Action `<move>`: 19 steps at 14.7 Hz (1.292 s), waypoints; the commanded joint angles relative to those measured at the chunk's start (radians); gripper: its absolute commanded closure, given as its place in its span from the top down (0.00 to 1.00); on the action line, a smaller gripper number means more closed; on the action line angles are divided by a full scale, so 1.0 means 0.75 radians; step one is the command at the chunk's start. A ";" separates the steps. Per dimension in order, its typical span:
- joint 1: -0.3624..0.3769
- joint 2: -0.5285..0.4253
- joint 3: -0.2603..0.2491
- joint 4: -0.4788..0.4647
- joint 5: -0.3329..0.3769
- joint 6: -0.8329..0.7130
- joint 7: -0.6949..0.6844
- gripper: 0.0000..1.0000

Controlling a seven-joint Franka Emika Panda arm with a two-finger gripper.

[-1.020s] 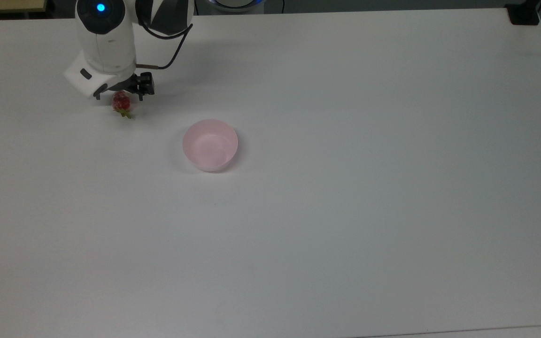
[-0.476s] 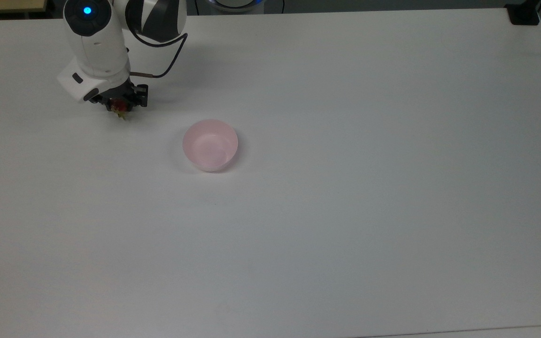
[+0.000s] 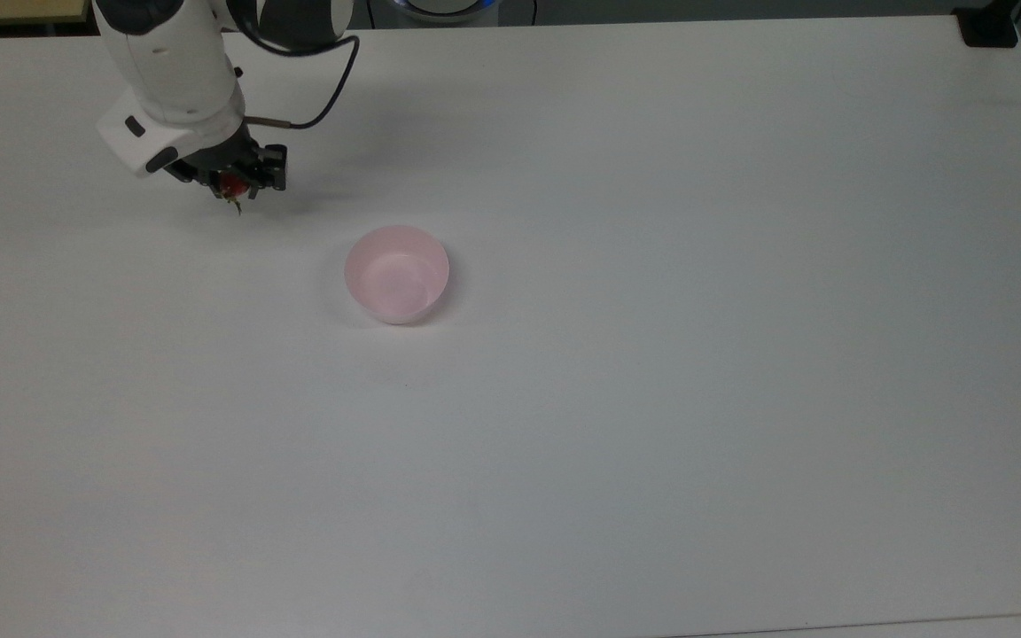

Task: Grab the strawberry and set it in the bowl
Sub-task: 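Carry the strawberry over the pink bowl and lower it inside, then open the gripper to release the strawberry and raise it away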

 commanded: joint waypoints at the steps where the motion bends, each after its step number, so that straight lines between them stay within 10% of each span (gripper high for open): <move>1: 0.049 -0.036 0.092 0.111 0.096 -0.123 0.063 0.38; 12: 0.283 0.220 0.098 0.234 0.105 0.188 0.560 0.42; 19: 0.275 0.185 0.100 0.234 0.117 0.172 0.632 0.93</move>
